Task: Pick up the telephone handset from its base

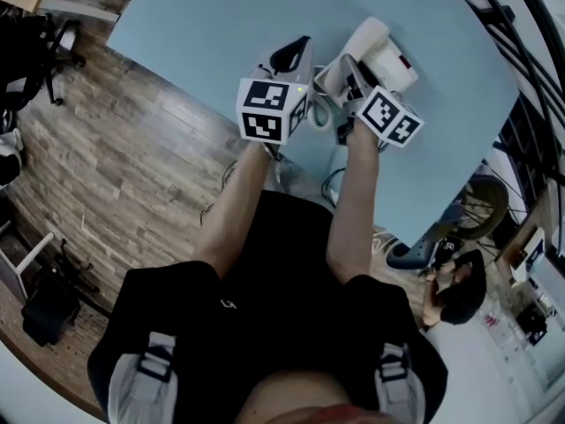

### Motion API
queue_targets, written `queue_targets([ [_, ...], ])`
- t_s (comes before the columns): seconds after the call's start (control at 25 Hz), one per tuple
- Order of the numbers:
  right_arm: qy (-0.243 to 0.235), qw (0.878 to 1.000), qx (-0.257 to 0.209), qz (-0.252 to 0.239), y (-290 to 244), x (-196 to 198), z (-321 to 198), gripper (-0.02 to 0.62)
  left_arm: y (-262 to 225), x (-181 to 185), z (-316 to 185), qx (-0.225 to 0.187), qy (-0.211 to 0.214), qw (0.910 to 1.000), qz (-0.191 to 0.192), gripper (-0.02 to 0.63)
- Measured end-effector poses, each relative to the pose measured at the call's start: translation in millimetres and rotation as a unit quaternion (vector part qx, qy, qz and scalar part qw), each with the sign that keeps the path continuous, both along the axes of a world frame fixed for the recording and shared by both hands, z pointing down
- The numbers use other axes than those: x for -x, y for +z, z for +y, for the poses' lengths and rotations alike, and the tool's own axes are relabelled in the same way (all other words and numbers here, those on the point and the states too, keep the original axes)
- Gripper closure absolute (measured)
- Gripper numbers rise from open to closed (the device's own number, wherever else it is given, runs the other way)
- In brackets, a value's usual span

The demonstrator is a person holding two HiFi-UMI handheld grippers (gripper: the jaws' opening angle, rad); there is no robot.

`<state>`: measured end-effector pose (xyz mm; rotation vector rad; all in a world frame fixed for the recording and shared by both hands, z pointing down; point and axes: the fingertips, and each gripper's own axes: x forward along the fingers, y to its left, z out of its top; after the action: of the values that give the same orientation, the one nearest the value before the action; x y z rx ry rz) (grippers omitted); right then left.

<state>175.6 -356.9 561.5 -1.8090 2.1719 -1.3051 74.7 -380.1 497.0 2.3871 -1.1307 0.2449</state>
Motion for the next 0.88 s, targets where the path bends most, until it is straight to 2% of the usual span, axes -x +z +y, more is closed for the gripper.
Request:
queue_targets([
  [0.2, -0.033, 0.994, -0.066, 0.077, -48, 6, -2, 0.518, -29, 7, 3, -0.03, -0.002, 0.9995, 0.005, 0.606],
  [0.36, -0.038, 0.984, -0.119, 0.129, -99, -1, 0, 0.518, -62, 4, 8, -0.062, 0.004, 0.998, 0.008, 0.606],
  [0.6, -0.033, 0.957, -0.197, 0.209, -173, -10, -1, 0.518, -108, 2, 5, -0.114, 0.012, 0.9933, 0.015, 0.606],
  [0.76, -0.017, 0.937, -0.246, 0.248, -214, -10, 2, 0.518, -137, 1, 6, -0.149, 0.02, 0.9884, 0.017, 0.606],
  [0.88, -0.006, 0.926, -0.27, 0.264, -236, -13, 8, 0.518, -156, -2, 7, -0.175, 0.022, 0.9842, 0.014, 0.606],
])
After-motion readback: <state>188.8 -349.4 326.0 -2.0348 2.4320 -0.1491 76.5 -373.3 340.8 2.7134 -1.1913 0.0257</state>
